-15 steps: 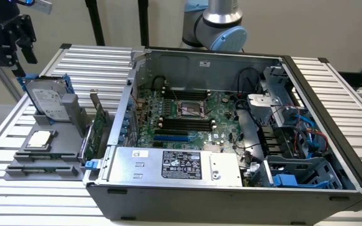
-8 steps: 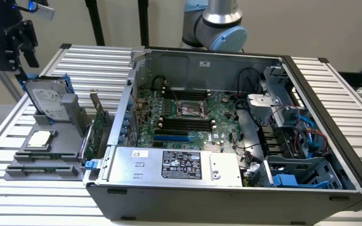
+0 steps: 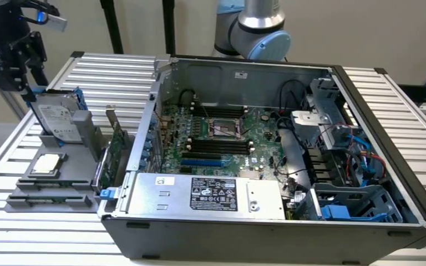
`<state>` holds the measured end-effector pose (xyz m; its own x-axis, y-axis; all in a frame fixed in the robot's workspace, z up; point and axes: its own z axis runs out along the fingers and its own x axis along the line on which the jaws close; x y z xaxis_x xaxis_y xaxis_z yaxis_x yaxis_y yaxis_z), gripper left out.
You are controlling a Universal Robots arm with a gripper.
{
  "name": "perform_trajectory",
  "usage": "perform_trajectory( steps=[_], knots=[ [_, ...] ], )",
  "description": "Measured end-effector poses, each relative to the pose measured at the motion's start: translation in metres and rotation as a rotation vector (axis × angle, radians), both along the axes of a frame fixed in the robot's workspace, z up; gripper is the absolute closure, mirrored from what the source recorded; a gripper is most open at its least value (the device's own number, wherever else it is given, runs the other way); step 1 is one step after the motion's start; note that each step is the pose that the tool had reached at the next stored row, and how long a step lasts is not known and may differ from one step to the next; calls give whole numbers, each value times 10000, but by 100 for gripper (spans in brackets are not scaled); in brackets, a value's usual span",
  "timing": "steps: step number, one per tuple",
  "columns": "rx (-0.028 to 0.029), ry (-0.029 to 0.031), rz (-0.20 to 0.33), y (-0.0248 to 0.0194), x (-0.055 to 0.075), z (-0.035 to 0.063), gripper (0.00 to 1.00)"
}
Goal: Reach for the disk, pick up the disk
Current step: 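Pick up the disk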
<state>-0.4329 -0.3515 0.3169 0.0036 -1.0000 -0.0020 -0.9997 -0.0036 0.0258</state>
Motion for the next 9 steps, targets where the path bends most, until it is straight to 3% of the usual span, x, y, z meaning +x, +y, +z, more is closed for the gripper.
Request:
perform_trajectory(
  steps=[9],
  knots=[
    [0,-25,88,-17,2,-133,40]
  ],
)
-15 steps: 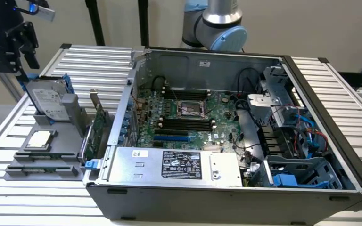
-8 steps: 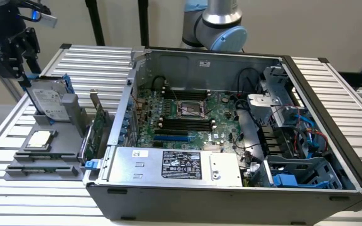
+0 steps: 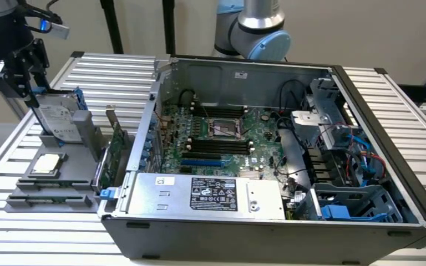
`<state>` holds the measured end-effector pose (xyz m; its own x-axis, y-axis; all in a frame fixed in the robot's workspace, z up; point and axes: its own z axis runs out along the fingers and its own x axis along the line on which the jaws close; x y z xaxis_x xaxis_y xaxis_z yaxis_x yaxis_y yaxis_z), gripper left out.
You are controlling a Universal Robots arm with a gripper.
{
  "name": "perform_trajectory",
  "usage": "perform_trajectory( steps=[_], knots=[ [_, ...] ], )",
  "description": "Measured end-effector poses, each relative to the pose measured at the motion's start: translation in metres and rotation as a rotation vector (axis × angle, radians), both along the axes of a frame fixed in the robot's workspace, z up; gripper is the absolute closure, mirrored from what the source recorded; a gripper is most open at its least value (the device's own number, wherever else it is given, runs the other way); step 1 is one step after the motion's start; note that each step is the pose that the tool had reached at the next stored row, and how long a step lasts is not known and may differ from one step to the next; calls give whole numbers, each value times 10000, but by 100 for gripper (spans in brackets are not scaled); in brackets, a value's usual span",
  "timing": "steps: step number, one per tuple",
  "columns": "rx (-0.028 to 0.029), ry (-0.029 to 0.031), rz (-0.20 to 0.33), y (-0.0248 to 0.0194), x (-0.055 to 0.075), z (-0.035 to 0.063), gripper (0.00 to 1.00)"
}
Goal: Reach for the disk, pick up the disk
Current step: 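Pick up the disk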
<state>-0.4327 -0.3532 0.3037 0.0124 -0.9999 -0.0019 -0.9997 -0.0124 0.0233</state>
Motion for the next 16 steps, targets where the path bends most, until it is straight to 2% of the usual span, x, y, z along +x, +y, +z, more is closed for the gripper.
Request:
perform_trajectory(
  steps=[6,16],
  knots=[
    [-3,-39,46,-7,3,-48,40],
    [-4,-47,104,-10,3,-97,40]
  ],
)
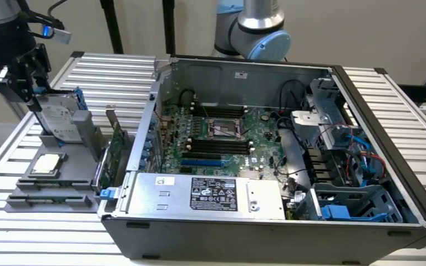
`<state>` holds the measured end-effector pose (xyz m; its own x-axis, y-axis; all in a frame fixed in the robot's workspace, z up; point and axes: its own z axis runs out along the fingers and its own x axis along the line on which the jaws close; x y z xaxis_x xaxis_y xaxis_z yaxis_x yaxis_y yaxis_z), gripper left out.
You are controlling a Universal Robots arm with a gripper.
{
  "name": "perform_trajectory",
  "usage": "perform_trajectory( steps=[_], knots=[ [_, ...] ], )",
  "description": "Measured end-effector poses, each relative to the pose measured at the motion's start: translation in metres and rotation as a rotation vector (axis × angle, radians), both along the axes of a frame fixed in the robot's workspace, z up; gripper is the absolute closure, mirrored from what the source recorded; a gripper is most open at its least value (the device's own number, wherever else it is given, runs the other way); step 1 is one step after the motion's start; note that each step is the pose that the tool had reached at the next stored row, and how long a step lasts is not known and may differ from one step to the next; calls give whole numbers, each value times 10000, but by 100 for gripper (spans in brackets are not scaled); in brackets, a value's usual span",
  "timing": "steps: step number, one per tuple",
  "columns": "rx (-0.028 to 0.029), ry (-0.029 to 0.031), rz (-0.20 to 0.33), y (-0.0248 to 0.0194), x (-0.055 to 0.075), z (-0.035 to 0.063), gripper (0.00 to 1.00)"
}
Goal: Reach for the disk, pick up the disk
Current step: 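Pick up the disk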
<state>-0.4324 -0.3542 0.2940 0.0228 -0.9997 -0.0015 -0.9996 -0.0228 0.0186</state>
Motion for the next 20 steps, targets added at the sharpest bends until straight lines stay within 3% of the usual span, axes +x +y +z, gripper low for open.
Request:
perform_trajectory(
  steps=[4,5,10,12,17,20],
  knots=[
    [-2,0,16,0,0,-8,42],
    [-1,-2,17,0,0,-10,49],
    [0,-2,18,-1,0,-11,49],
    [-1,-2,18,-1,0,-11,59],
    [0,-2,19,-1,0,-11,59],
    [-1,-2,19,-1,0,-11,67]
  ],
)
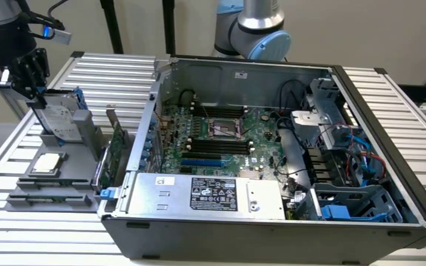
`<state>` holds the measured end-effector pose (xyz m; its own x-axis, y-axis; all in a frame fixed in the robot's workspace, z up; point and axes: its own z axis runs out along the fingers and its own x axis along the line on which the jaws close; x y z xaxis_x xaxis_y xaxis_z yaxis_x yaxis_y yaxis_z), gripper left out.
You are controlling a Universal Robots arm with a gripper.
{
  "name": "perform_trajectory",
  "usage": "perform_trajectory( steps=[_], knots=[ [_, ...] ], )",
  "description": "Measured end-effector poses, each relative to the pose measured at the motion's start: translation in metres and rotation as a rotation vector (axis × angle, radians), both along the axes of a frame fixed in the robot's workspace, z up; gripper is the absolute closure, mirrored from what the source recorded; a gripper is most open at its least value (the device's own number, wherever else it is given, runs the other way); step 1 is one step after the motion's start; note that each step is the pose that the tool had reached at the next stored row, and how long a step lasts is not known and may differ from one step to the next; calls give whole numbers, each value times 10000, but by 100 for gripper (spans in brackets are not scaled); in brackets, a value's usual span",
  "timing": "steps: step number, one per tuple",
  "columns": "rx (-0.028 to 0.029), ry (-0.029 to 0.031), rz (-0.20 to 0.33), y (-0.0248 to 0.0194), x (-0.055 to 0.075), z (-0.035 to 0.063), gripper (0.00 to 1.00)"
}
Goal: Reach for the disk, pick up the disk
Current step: 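Pick up the disk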
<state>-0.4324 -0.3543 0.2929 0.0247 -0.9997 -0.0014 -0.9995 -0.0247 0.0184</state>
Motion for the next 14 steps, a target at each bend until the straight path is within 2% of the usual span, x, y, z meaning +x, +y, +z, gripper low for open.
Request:
perform_trajectory(
  steps=[14],
  knots=[
    [0,-4,-4,-13,0,-1,67]
  ],
)
